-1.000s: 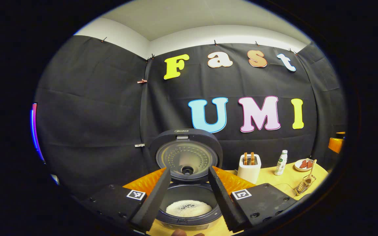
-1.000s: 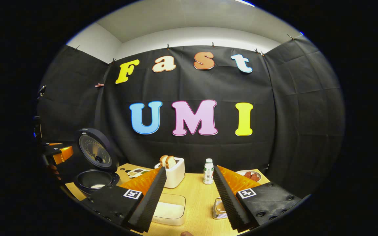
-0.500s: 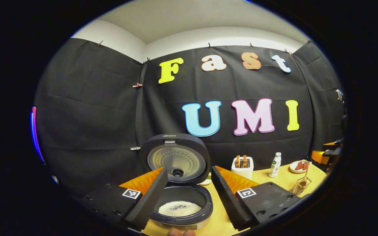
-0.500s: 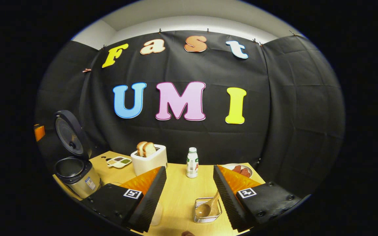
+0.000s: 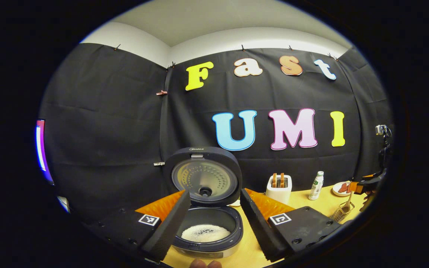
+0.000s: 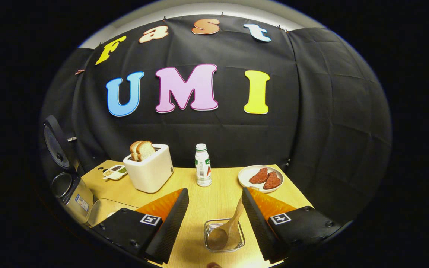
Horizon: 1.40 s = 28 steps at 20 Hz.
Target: Close the left gripper, press the button to open the rice cooker; take a wooden spoon from the chopstick holder with the right hand, scoop a spoonful of rice and pour it into the rice cooker, then put the wooden spoon back into the chopstick holder.
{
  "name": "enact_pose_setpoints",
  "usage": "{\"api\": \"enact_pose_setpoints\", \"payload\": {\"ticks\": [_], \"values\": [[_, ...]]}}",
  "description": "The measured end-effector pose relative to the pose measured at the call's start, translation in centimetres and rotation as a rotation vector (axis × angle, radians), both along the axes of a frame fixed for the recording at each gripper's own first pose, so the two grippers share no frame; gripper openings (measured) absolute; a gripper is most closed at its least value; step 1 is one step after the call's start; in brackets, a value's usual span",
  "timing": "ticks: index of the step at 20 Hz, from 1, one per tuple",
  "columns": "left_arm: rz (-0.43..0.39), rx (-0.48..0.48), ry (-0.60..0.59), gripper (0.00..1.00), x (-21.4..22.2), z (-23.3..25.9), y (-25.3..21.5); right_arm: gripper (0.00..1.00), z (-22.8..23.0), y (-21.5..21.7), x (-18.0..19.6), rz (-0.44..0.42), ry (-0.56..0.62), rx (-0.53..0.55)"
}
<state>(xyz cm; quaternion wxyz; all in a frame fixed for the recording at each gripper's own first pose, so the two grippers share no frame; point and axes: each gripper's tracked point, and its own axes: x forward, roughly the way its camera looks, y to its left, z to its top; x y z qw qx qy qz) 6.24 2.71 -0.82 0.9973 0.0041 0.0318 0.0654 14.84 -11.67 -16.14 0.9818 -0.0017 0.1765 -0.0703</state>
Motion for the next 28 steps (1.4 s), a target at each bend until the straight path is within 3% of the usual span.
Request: {"api": "enact_pose_setpoints", "payload": {"ticks": [15,22,26,27,28], "values": [[0.002,-0.06,0.105,0.92,-0.6,-2.5,-1.1,0.9,-6.5,-4.4,2.8,-0.098,0.118,0.032],[0.012,-0.021,0.096,0.92,-1.5,-1.7,-1.0,0.88,-9.8,-4.9,3.9,-0.096,0.194,0.051],[0.017,-0.002,0.082,0.92,-2.1,-1.0,-1.0,0.36,-10.4,-5.3,3.9,-0.116,0.22,0.043],[0.017,0.003,0.083,0.92,-2.1,-1.0,-0.9,0.3,-10.5,-5.3,4.1,-0.119,0.214,0.055],[0.017,0.002,0.081,0.92,-2.1,-0.9,-0.9,0.3,-10.7,-5.1,4.2,-0.119,0.212,0.071]]}}
